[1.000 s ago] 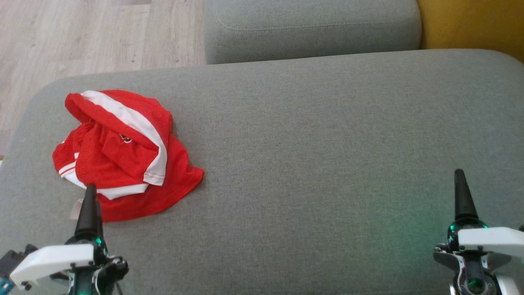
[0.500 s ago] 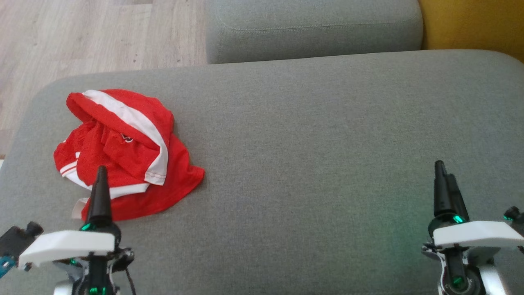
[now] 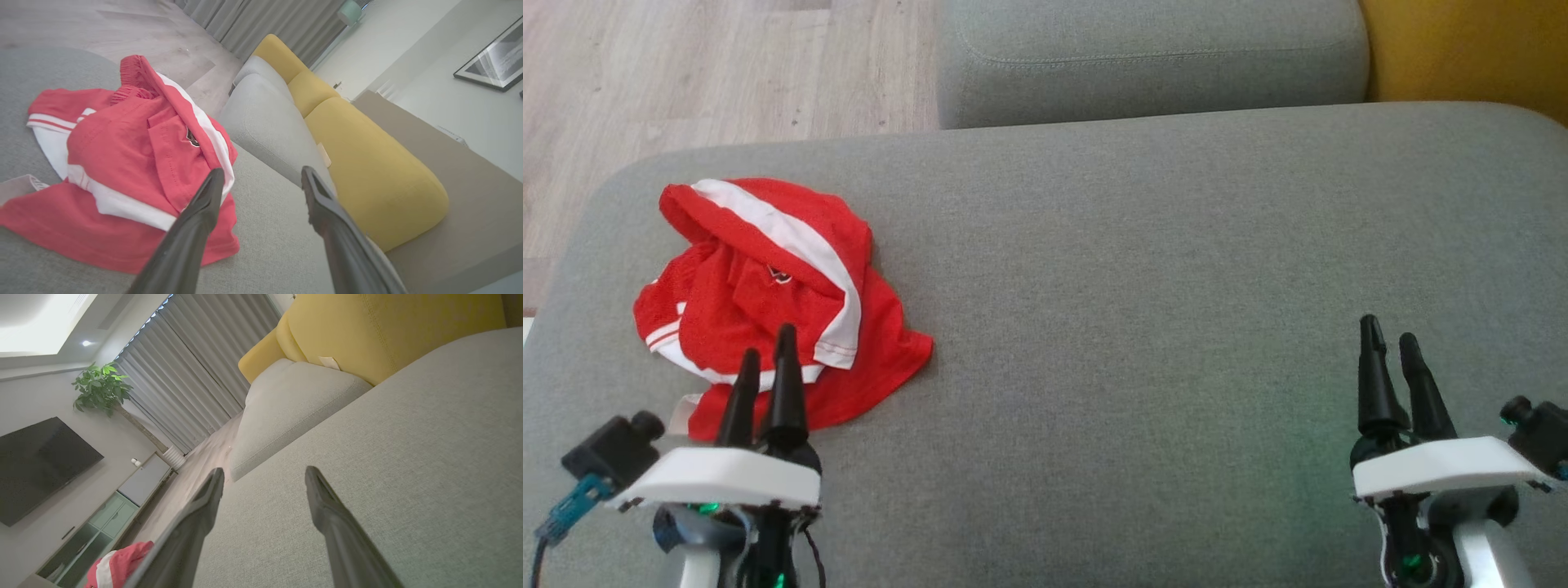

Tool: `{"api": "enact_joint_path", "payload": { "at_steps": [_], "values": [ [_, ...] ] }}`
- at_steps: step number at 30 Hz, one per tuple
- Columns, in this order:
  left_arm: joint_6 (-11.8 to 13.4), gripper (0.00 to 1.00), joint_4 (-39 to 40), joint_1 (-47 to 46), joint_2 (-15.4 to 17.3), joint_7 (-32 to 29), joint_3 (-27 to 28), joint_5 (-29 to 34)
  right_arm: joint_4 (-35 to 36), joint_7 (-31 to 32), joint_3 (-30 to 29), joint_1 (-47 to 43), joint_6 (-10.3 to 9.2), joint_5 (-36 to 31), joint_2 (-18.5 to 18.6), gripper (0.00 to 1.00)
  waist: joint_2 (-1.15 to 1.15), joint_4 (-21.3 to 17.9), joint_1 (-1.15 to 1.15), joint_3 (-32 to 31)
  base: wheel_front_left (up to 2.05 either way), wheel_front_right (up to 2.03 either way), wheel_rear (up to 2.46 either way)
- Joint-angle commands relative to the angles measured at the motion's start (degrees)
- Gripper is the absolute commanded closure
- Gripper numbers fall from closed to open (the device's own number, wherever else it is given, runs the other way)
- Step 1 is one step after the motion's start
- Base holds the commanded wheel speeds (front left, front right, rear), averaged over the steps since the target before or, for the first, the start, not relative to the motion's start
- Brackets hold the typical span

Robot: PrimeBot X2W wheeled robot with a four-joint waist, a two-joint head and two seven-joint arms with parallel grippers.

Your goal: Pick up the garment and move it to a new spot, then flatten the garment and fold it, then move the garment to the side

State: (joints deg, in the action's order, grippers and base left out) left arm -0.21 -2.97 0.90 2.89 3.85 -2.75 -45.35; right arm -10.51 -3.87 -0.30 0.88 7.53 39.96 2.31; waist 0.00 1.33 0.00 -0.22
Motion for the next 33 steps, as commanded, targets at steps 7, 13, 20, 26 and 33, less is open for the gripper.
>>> {"api": "enact_joint_path", "payload": {
  "at_steps": [7,13,20,26,33],
  "values": [
    [3.38,0.0,3.34,-2.03,3.64,1.97,-3.51,7.72,2.93,-1.86,1.68,2.93,-0.02,-7.18,0.38,0.0,0.0,0.04,0.0,-0.09,0.0,0.0,0.0],
    [6.47,0.0,3.58,-2.33,5.8,2.97,-7.17,12.13,3.24,-2.87,2.54,2.79,-0.03,-12.16,0.4,0.0,0.0,0.03,0.0,-0.17,0.0,0.0,0.0],
    [9.67,0.0,3.57,-2.85,8.04,4.14,-11.25,16.84,3.45,-4.06,3.41,2.73,-0.03,-18.01,0.43,0.0,0.0,0.2,0.0,-0.25,0.0,0.0,0.0],
    [11.99,0.0,3.39,-3.26,9.78,5.15,-14.6,20.94,3.77,-5.07,4.29,2.72,-0.03,-22.93,0.45,0.0,0.0,0.28,0.0,-0.39,0.0,0.0,0.0],
    [14.6,0.0,3.36,-3.65,11.65,6.32,-17.88,25.74,4.45,-6.25,5.07,2.65,-0.03,-28.48,0.47,0.0,0.0,0.32,0.0,-0.53,0.0,0.0,0.0]
  ]
}}
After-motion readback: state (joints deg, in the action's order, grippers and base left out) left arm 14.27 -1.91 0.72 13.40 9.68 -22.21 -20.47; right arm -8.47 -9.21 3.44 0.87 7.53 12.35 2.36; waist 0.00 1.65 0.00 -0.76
